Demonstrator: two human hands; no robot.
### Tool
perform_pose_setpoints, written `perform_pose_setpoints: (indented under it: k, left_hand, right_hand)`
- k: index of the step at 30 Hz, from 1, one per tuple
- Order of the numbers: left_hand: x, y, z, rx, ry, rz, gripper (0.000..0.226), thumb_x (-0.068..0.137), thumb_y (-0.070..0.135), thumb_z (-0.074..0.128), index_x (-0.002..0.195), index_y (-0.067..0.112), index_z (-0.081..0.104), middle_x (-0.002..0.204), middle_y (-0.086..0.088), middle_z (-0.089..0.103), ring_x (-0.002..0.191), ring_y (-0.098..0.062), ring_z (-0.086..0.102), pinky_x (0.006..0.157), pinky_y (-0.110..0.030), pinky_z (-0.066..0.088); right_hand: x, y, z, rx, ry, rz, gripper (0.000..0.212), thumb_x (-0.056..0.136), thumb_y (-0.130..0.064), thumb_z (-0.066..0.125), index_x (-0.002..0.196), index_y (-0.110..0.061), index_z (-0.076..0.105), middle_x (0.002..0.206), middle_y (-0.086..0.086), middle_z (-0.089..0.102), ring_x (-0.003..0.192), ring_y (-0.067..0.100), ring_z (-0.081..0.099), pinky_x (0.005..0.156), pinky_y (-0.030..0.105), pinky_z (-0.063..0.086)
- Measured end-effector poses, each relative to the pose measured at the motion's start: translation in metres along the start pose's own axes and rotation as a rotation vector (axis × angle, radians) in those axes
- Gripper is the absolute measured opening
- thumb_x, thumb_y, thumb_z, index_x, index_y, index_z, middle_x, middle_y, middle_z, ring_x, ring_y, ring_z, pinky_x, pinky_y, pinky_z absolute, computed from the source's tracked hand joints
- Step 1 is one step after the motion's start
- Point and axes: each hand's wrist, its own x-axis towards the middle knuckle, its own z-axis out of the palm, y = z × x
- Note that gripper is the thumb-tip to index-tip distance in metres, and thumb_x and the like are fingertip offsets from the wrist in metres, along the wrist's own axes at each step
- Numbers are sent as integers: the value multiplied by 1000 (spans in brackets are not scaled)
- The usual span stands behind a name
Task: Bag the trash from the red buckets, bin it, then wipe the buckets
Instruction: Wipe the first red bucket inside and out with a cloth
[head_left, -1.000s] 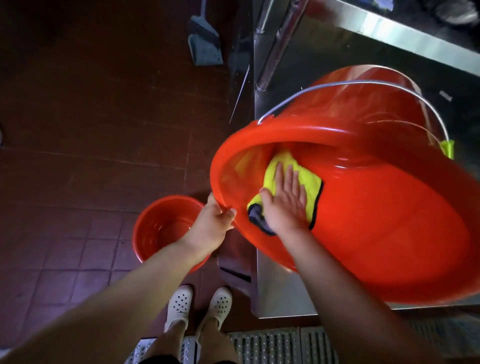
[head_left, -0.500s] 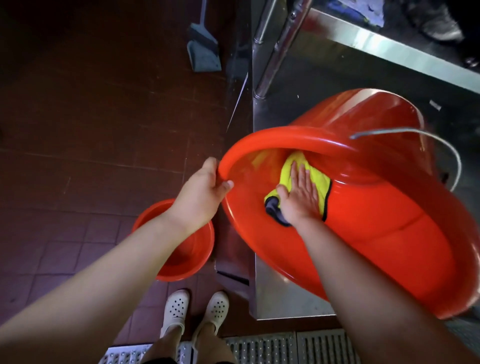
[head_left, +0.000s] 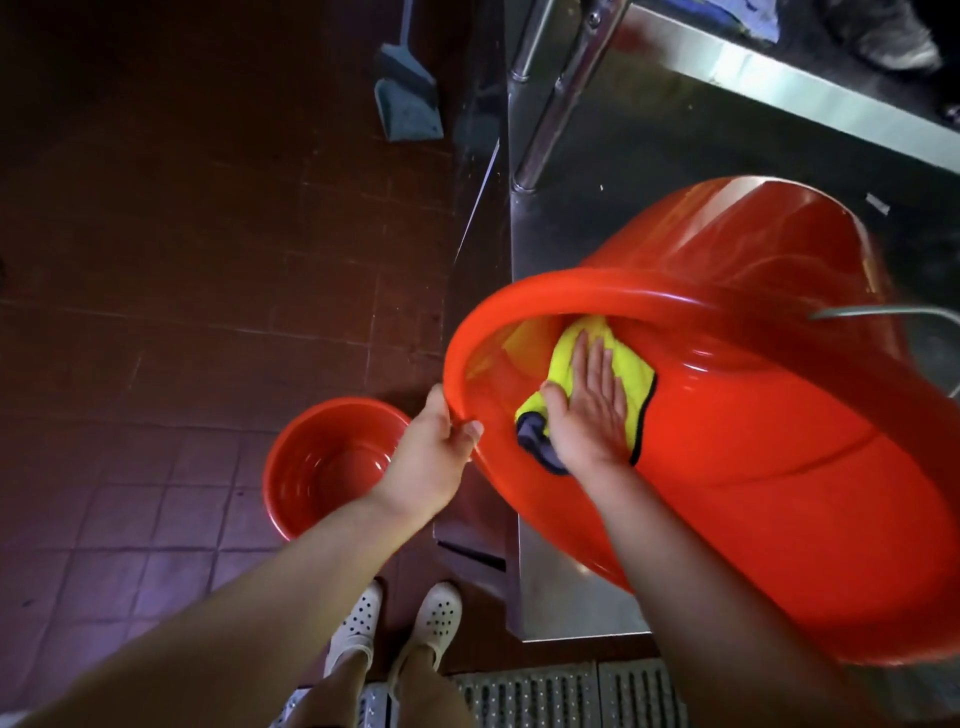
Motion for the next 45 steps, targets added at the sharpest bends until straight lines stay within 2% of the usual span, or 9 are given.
perform_pose_setpoints:
  k: [4,10,18,23,28,33,37,42,45]
  left_hand:
    - [2,2,-6,140,91,102,19,91,17,58,107,19,48,96,-3,66,94,-23,64,87,-42,50]
    - [5,11,-20,99,129,144,13,91,15,58,96,22,48,76,10,60,68,-1,56,72,-33,48]
    - [14,64,-48,232,114,313,13,90,25,58,98,30,50,85,4,64,81,-13,64,76,-35,52]
    - [3,51,-33,-4,99,168,16,91,7,58,103,14,51,73,13,56,61,10,56,62,-4,41]
    - [-14,9,-4,-218,-39,-155,31,97,0,43,124,14,41,107,-7,57,102,-20,57,88,-34,49]
    - [-9,3,-7,-36,64,-9,23,93,9,54,103,30,48,95,-3,63,97,-27,63,91,-53,49]
    - [-4,14,-14,42,82,48,17,79,32,55,94,30,48,81,7,60,84,-27,62,85,-51,51]
    - [7,31,-30,240,175,240,19,86,25,61,86,34,45,65,18,58,60,8,52,60,-11,39]
    - [8,55,-40,309,164,327,17,88,23,62,96,27,47,75,8,61,70,-7,61,69,-30,50]
  right_hand:
    - [-66,-29,10,11,20,-164,77,81,-55,21,146,-25,-7,158,2,-4,146,17,-4,117,34,3]
    - [-45,-15,2,-53,-38,-292,75,85,-54,26,144,-30,-14,157,-2,-11,145,13,-10,118,30,-2]
    - [62,30,-19,-89,-145,7,67,96,-47,33,150,-29,-3,160,-3,-5,146,12,-3,118,35,3]
    - [71,31,-17,-79,-136,38,66,96,-47,30,150,-32,-4,159,-5,-8,146,11,-6,117,36,1]
    - [49,9,-12,-2,-119,65,68,95,-45,35,150,-30,-2,160,-2,-6,146,13,-6,116,36,-2]
    - [-32,-32,7,47,38,-48,74,91,-50,34,149,-25,-5,159,2,-2,147,16,-2,116,33,3]
    - [-74,-46,12,70,39,-162,76,78,-57,17,142,-30,-14,156,-2,-9,144,12,-10,116,31,0]
    - [-33,-17,3,-14,34,-181,75,87,-53,30,147,-25,-5,159,0,-3,146,15,-1,116,29,5]
    - [10,12,-2,-35,12,-74,74,93,-43,44,151,-23,1,160,1,-1,147,15,2,116,28,4]
